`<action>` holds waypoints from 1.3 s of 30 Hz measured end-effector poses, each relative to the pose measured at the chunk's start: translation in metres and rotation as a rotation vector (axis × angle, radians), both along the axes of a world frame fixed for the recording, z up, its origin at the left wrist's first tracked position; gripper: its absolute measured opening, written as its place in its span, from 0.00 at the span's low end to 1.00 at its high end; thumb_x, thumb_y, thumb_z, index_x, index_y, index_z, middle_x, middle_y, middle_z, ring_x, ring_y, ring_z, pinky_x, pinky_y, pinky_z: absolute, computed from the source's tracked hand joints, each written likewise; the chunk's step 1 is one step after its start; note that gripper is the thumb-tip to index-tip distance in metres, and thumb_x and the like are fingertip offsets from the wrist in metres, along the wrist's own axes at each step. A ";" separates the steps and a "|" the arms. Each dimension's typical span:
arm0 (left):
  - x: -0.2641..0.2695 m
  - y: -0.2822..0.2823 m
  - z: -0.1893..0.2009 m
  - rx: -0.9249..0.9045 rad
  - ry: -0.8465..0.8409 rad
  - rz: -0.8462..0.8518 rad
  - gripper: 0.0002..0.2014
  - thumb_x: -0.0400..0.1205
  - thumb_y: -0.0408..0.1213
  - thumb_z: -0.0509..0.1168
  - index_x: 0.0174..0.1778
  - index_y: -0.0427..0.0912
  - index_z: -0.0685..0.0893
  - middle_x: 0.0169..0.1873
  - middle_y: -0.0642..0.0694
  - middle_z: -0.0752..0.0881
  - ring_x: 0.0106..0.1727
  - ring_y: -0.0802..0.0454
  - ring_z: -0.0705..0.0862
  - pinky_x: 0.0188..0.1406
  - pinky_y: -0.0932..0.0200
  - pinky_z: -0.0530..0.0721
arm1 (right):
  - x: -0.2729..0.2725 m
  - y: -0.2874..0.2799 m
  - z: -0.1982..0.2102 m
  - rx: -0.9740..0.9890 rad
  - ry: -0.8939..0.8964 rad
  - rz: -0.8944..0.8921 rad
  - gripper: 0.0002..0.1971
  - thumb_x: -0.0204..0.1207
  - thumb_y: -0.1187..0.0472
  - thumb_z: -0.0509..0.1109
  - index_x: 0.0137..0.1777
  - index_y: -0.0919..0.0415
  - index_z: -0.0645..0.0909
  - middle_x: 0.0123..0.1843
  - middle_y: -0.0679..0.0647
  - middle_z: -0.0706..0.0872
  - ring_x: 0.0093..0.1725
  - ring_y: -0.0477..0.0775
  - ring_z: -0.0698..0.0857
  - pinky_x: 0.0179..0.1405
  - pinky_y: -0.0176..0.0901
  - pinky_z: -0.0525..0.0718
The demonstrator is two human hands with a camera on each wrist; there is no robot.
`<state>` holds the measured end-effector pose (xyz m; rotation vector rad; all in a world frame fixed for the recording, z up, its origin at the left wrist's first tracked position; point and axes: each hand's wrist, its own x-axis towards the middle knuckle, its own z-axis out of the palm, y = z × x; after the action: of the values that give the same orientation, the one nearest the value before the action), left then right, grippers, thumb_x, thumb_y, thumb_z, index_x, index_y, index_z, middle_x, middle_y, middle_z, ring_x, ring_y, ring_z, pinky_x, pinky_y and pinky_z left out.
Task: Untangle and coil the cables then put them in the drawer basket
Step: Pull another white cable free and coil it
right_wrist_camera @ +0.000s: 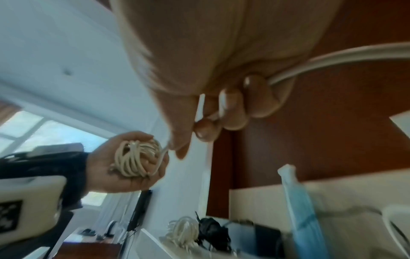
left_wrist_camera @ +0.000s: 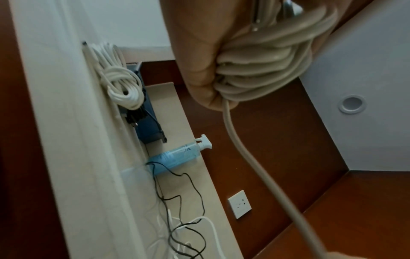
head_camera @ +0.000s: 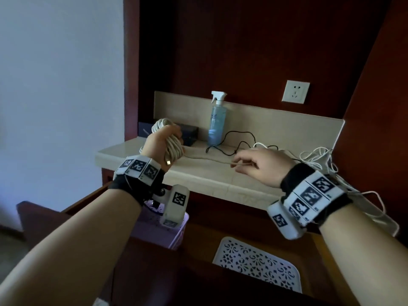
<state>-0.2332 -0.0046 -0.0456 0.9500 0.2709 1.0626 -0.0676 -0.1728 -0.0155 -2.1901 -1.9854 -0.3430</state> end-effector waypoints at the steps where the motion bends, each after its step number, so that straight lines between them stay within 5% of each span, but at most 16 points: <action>1: -0.002 0.002 -0.003 0.000 0.009 -0.003 0.09 0.80 0.30 0.61 0.33 0.42 0.73 0.30 0.45 0.71 0.27 0.54 0.72 0.25 0.61 0.73 | -0.003 -0.003 0.004 0.091 -0.077 0.100 0.10 0.79 0.50 0.64 0.57 0.45 0.83 0.41 0.36 0.76 0.44 0.43 0.76 0.39 0.37 0.66; 6: -0.005 -0.008 -0.008 0.137 0.187 -0.087 0.09 0.78 0.40 0.68 0.36 0.39 0.78 0.31 0.43 0.78 0.28 0.51 0.79 0.25 0.59 0.80 | -0.034 0.011 0.021 0.328 -0.108 0.523 0.14 0.75 0.46 0.61 0.48 0.47 0.88 0.32 0.38 0.71 0.36 0.39 0.69 0.31 0.31 0.65; 10: -0.008 -0.015 -0.010 0.248 0.286 -0.256 0.22 0.74 0.61 0.64 0.42 0.41 0.81 0.31 0.47 0.82 0.30 0.53 0.82 0.26 0.60 0.80 | -0.050 0.034 0.031 0.421 0.094 0.541 0.13 0.76 0.48 0.64 0.48 0.51 0.87 0.32 0.36 0.71 0.35 0.37 0.73 0.36 0.34 0.70; 14: -0.009 -0.017 -0.010 0.260 0.327 -0.392 0.38 0.66 0.75 0.50 0.47 0.42 0.78 0.33 0.47 0.79 0.31 0.53 0.78 0.24 0.62 0.76 | -0.054 0.055 0.028 0.473 0.201 0.469 0.11 0.75 0.54 0.67 0.51 0.55 0.88 0.35 0.35 0.74 0.36 0.35 0.77 0.39 0.33 0.73; 16: -0.011 -0.017 -0.012 0.261 0.315 -0.459 0.42 0.58 0.79 0.60 0.50 0.43 0.78 0.34 0.46 0.80 0.30 0.54 0.80 0.23 0.62 0.78 | -0.055 0.060 0.026 0.504 0.200 0.433 0.11 0.73 0.52 0.69 0.48 0.56 0.89 0.35 0.35 0.74 0.36 0.36 0.76 0.38 0.36 0.74; 18: -0.014 -0.014 -0.014 0.278 0.287 -0.562 0.41 0.48 0.63 0.81 0.51 0.43 0.78 0.33 0.47 0.82 0.30 0.55 0.82 0.22 0.61 0.80 | -0.055 0.064 0.025 0.525 0.201 0.395 0.09 0.71 0.51 0.72 0.43 0.55 0.89 0.33 0.36 0.74 0.35 0.38 0.75 0.36 0.37 0.73; 21: -0.015 -0.011 -0.015 0.323 0.294 -0.628 0.28 0.55 0.38 0.76 0.50 0.39 0.76 0.32 0.45 0.81 0.30 0.53 0.82 0.22 0.61 0.80 | -0.053 0.066 0.027 0.541 0.173 0.329 0.08 0.68 0.51 0.77 0.35 0.55 0.86 0.30 0.38 0.74 0.34 0.41 0.75 0.34 0.40 0.74; 27: -0.016 -0.006 -0.016 0.382 0.241 -0.636 0.22 0.57 0.35 0.70 0.46 0.34 0.78 0.34 0.45 0.83 0.38 0.50 0.85 0.33 0.56 0.86 | -0.034 0.068 0.033 0.477 0.223 0.243 0.08 0.76 0.55 0.70 0.44 0.59 0.86 0.37 0.46 0.81 0.39 0.46 0.79 0.42 0.36 0.76; 31: -0.017 -0.001 -0.020 0.280 0.117 -0.616 0.18 0.57 0.33 0.69 0.44 0.37 0.82 0.39 0.43 0.83 0.46 0.48 0.85 0.50 0.36 0.85 | -0.011 0.066 0.021 0.564 0.445 0.105 0.08 0.79 0.60 0.66 0.49 0.62 0.85 0.39 0.45 0.83 0.39 0.35 0.78 0.40 0.20 0.71; 33: -0.017 -0.002 -0.020 0.261 0.126 -0.607 0.15 0.60 0.31 0.70 0.43 0.39 0.85 0.42 0.42 0.84 0.48 0.44 0.86 0.48 0.31 0.84 | -0.006 0.067 0.012 0.587 0.513 0.045 0.08 0.79 0.58 0.67 0.48 0.61 0.86 0.41 0.50 0.86 0.40 0.43 0.81 0.41 0.25 0.73; 35: -0.017 -0.008 -0.018 0.283 0.161 -0.596 0.12 0.65 0.30 0.67 0.44 0.40 0.86 0.46 0.42 0.86 0.45 0.44 0.87 0.40 0.37 0.86 | -0.007 0.070 0.006 0.619 0.574 0.008 0.10 0.78 0.56 0.68 0.50 0.60 0.87 0.45 0.51 0.88 0.45 0.47 0.83 0.45 0.30 0.76; 39: -0.015 -0.017 -0.012 0.284 0.115 -0.522 0.12 0.70 0.34 0.61 0.43 0.44 0.88 0.41 0.43 0.88 0.38 0.49 0.86 0.28 0.50 0.86 | -0.014 0.069 -0.004 0.699 0.610 -0.025 0.12 0.78 0.55 0.68 0.52 0.61 0.88 0.47 0.50 0.88 0.48 0.45 0.83 0.43 0.22 0.74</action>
<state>-0.2483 -0.0219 -0.0578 1.2547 -0.0410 0.5728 -0.0811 -0.1039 -0.0192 -1.6087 -1.2551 -0.2693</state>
